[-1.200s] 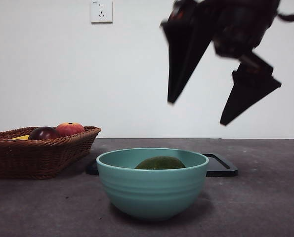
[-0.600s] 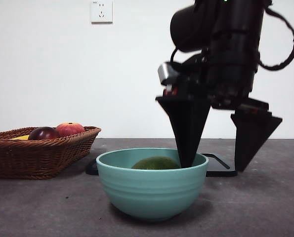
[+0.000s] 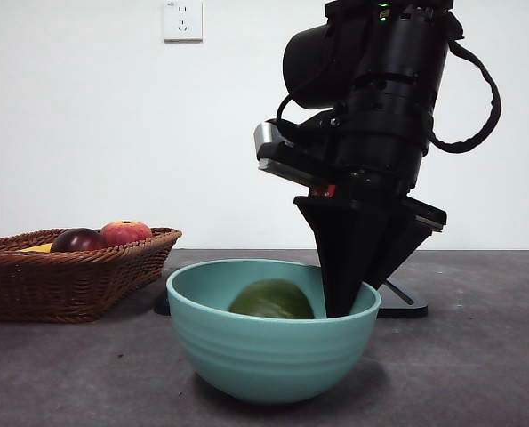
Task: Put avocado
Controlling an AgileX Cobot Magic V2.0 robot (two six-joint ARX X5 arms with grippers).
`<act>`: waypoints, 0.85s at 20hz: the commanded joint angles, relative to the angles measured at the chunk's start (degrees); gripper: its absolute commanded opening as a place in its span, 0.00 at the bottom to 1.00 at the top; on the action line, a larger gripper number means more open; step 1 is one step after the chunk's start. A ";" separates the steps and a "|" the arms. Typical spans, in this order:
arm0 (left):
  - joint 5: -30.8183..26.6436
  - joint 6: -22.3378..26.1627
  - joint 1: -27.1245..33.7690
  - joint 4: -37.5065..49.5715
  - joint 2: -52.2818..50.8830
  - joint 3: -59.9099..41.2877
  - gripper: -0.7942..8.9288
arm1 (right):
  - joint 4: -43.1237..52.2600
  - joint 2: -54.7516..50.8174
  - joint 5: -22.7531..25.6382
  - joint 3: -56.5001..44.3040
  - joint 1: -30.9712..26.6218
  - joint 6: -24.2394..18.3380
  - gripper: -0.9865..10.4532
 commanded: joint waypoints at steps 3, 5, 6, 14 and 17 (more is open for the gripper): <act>0.00 0.48 -0.55 0.66 -0.09 0.52 0.72 | -1.97 0.85 3.87 2.67 -0.31 4.57 0.09; 0.00 0.48 -0.55 0.68 -0.09 0.52 0.72 | -4.72 1.62 4.22 5.35 -1.79 4.68 0.09; 0.00 0.48 -0.55 0.68 -0.09 0.52 0.72 | -5.99 2.43 4.28 7.13 -2.71 4.68 0.09; 0.00 0.52 -0.55 0.70 -0.09 0.52 0.72 | -14.01 17.09 5.18 32.00 -10.45 4.50 0.09; 0.00 0.74 -0.55 0.68 -0.09 0.52 0.72 | -14.86 23.67 4.94 40.59 -12.70 4.66 0.09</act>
